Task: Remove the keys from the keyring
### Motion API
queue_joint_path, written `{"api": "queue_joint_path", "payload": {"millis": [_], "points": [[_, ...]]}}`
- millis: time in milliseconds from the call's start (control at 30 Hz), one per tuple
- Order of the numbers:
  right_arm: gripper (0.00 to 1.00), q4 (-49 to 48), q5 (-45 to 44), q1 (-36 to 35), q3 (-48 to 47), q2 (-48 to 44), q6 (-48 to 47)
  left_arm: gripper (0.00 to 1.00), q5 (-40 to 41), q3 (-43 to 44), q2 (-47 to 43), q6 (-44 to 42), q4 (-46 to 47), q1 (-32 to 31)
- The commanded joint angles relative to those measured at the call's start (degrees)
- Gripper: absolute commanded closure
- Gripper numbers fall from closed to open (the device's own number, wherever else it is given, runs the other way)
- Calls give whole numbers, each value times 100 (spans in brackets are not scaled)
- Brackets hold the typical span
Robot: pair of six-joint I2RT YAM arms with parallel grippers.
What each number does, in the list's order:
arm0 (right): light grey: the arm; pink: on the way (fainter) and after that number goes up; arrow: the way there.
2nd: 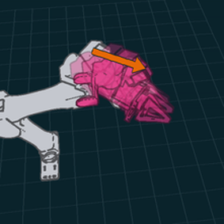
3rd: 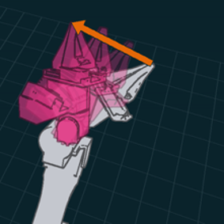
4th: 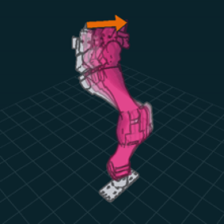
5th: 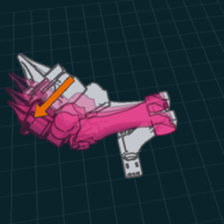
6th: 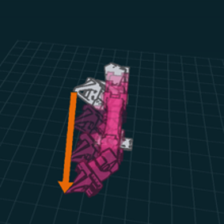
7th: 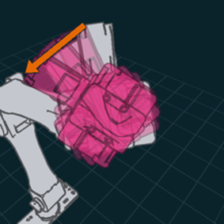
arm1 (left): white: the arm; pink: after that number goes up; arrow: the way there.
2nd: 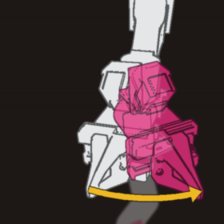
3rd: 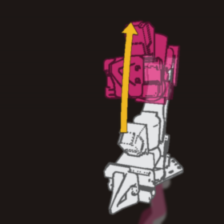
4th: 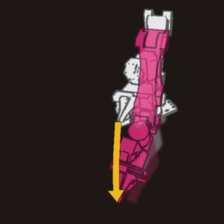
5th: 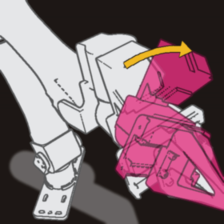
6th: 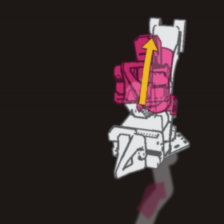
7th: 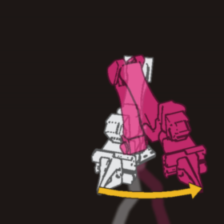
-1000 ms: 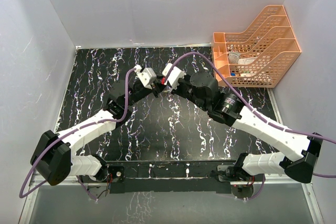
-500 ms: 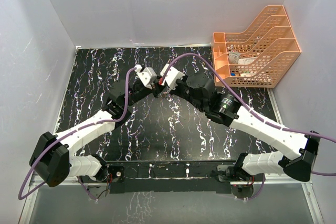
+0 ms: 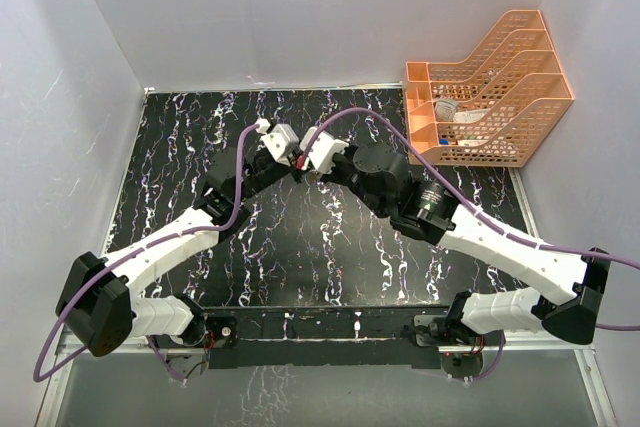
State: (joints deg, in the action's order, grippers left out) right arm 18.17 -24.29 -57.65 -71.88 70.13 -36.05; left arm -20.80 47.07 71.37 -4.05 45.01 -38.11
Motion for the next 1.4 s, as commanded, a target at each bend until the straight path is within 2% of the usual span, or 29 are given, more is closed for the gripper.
{"api": "queue_joint_path", "payload": {"millis": [0,167,267,500,733,1000,1233,1367], "points": [[100,-92,-431,-419,-36,-294,-605,100,580,371,-89,-64,399,127],[100,-943,-1269,-969,534,-530,-1618,100,672,470,-37,-75,212,123],[100,-1311,-1360,-1116,760,-725,-1929,100,716,536,-22,-76,95,128],[100,-1320,-1127,-1204,1027,-895,-2086,100,859,720,-17,-63,-107,128],[100,-1604,-992,-1365,1551,-1037,-2653,100,954,962,63,-17,-296,123],[100,-1517,-548,-1469,1816,-1020,-2638,100,1120,1330,251,-41,-536,127],[100,-1639,-551,-1477,2039,-597,-2740,100,824,1400,278,185,-300,130],[100,-1763,-283,-1548,2037,-203,-2766,100,918,1482,319,167,-279,136]]}}
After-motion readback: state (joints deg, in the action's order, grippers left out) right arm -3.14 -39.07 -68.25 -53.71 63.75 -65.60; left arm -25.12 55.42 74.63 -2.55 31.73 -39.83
